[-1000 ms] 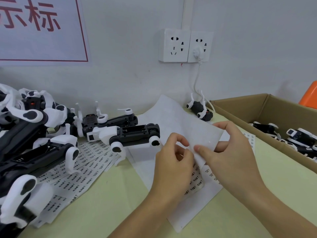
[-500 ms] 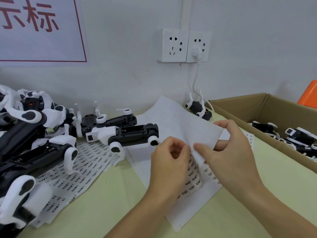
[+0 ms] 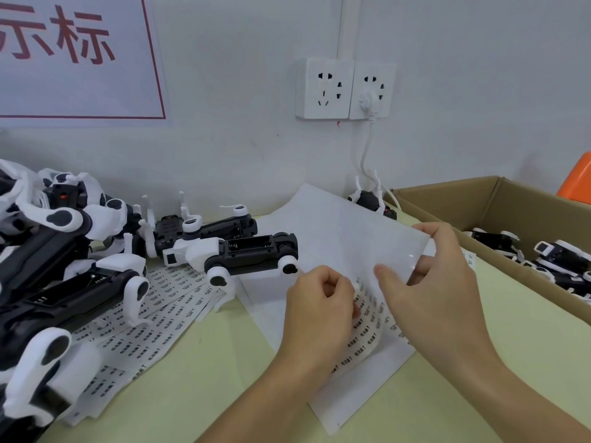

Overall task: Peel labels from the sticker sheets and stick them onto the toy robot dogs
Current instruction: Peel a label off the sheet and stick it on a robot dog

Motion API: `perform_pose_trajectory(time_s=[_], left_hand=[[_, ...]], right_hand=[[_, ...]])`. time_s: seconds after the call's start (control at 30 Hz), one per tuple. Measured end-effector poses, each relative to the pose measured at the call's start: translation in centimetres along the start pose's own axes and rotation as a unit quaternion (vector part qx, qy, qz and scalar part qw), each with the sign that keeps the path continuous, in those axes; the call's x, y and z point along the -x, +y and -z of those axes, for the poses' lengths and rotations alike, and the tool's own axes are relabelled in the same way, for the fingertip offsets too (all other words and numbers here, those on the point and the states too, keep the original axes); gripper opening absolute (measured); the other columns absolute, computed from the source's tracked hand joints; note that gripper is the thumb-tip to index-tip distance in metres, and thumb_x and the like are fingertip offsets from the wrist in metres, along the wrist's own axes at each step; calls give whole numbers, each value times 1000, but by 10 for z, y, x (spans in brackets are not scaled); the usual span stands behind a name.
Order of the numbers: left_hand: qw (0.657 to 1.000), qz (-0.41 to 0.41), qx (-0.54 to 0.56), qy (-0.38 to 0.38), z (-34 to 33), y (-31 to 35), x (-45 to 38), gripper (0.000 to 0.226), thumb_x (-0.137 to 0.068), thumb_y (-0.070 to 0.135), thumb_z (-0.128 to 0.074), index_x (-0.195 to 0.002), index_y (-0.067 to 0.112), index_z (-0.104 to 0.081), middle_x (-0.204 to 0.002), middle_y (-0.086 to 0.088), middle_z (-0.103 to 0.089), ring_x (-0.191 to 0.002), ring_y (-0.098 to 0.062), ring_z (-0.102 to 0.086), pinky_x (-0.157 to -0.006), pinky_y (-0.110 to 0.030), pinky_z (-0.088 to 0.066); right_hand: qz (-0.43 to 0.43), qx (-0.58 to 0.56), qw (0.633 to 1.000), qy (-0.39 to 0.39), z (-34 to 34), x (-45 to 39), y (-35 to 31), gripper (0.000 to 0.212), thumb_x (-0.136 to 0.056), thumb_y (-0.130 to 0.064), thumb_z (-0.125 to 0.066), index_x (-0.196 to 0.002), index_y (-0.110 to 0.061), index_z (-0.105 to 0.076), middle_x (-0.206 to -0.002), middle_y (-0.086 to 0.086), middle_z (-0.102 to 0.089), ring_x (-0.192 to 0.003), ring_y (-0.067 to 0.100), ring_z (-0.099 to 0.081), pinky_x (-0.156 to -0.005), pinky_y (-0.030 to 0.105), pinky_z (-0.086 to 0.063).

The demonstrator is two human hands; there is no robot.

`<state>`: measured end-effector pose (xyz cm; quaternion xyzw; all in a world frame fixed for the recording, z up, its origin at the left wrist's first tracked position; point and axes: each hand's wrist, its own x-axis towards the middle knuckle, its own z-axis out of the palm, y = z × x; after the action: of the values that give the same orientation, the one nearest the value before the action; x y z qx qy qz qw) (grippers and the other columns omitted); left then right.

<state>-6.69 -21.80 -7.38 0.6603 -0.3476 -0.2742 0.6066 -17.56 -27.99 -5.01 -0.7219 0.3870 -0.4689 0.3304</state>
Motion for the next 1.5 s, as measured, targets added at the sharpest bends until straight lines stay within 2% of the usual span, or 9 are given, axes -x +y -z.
perform_pose_trajectory(time_s=[0.13, 0.23, 0.33, 0.43, 0.57, 0.73, 0.93, 1.13, 1.5], left_hand=[[1000, 0, 12, 21, -1, -1, 0, 22, -96, 14, -53, -77, 10, -63, -61, 0, -67, -46, -1, -52, -45, -15, -40], [999, -5, 23, 31, -1, -3, 0, 21, -97, 16, -53, -81, 10, -64, -64, -1, -67, -50, -1, -55, -50, -19, -43], [999, -15, 35, 39, -1, -3, 1, 19, -97, 17, -54, -81, 12, -63, -64, -1, -67, -51, -4, -54, -49, -19, -43], [997, -34, 37, 51, -2, -2, 2, 19, -96, 17, -56, -78, 14, -62, -63, -2, -66, -52, -11, -54, -49, -23, -43], [995, -58, 41, 68, -3, -4, 2, 20, -96, 19, -59, -77, 15, -62, -68, -10, -68, -59, -27, -62, -55, -35, -49], [993, -81, 44, 73, -4, -6, 2, 20, -96, 18, -61, -76, 19, -62, -65, -7, -67, -52, -12, -56, -48, -23, -43], [991, -105, 63, 57, -3, -6, 2, 17, -97, 18, -61, -80, 22, -64, -63, 1, -65, -56, -11, -62, -56, -30, -50], [990, -120, 61, 50, -3, -4, 5, 15, -96, 25, -58, -85, 29, -67, -73, -5, -68, -60, -12, -55, -59, -33, -48], [991, -72, 113, 13, -1, -1, 4, 20, -99, 10, -54, -84, 10, -67, -67, -2, -66, -52, -11, -53, -47, -17, -39]], right_hand=[[-16, 35, 998, 47, 3, -7, 8, 61, -80, -5, -71, -115, -38, -34, -106, -5, -54, -88, 3, -59, -61, 8, -43], [15, 135, 987, 82, 9, -12, 9, 50, -80, -9, -70, -121, -28, -49, -116, -6, -40, -117, 18, -43, -92, 27, -35], [93, 153, 981, 72, 7, -7, 0, 24, -82, -10, -63, -96, -29, -67, -93, -15, -57, -91, 7, -55, -79, 21, -38], [106, 132, 986, -4, -1, 5, -5, 24, -82, -9, -61, -80, -29, -73, -65, -25, -62, -60, 1, -60, -60, 9, -42], [91, 118, 986, -68, -12, 18, -7, 26, -83, -21, -53, -83, -30, -78, -51, -33, -53, -56, -5, -56, -59, 6, -40], [80, 94, 988, -88, -13, 22, -12, 32, -82, -16, -53, -76, -38, -75, -44, -25, -52, -51, -2, -54, -54, 6, -39], [1, 0, 990, -138, -9, 19, -20, 52, -85, -12, -51, -70, -58, -71, -65, -17, -71, -47, 5, -55, -48, 12, -43], [-105, -118, 982, -105, -8, 11, -17, 27, -90, -24, -58, -76, -37, -77, -66, -7, -69, -46, 8, -54, -44, 16, -38], [-208, -193, 950, -132, -5, 0, -7, 31, -92, -9, -53, -71, -19, -74, -67, 6, -65, -50, 20, -52, -38, 23, -32]])
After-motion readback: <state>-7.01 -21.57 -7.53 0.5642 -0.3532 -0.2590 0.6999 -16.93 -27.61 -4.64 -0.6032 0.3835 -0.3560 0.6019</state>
